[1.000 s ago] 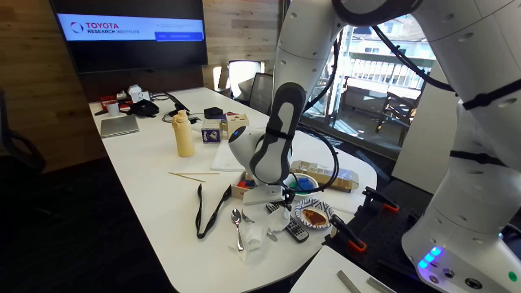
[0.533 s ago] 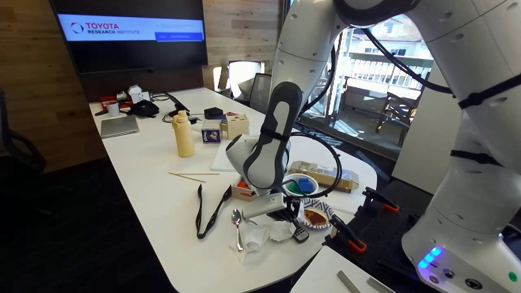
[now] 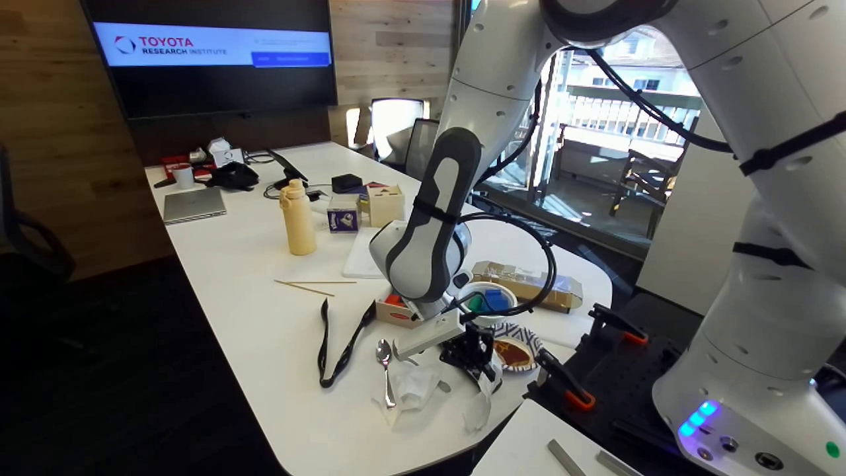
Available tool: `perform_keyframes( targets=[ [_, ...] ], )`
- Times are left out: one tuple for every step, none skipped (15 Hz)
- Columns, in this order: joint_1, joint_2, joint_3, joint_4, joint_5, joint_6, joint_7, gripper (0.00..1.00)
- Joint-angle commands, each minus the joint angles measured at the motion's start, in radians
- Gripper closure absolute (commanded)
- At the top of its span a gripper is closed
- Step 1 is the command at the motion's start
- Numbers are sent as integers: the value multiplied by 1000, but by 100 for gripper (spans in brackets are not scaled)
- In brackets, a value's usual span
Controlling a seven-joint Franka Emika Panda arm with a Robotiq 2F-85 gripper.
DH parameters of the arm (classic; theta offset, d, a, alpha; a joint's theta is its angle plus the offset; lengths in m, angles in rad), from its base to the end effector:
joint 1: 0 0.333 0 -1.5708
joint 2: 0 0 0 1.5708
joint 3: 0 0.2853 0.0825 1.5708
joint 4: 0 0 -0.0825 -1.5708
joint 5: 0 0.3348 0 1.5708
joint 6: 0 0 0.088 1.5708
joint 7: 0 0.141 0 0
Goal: Use the white napkin to wipe the grey remote control.
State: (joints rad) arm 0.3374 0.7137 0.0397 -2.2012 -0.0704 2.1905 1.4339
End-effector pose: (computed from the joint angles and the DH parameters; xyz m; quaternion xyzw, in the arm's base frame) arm 0.3510 0.1389 0.0232 0.8222 -0.4460 -0.2138 0.2817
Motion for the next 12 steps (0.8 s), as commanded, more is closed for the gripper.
perform_keyframes(
  targets=[
    [13,45,-42,77,-26,2,7,100],
    [13,56,-53,97,-36,14,11,100],
    [16,67,-66,125,-49,15,14,100],
    [18,82,-78,153,-65,19,13,100],
    [16,95,-86,183,-76,14,8,100],
    [14,108,-94,212,-87,12,5,100],
    [14,122,-102,241,-100,12,2,100],
    [12,134,-107,267,-109,15,0,100],
    [11,145,-112,291,-116,16,-1,100],
    [11,156,-117,314,-123,16,0,100],
    [9,168,-120,337,-129,17,-5,100],
    [6,179,-121,359,-132,16,-9,100]
  ],
)
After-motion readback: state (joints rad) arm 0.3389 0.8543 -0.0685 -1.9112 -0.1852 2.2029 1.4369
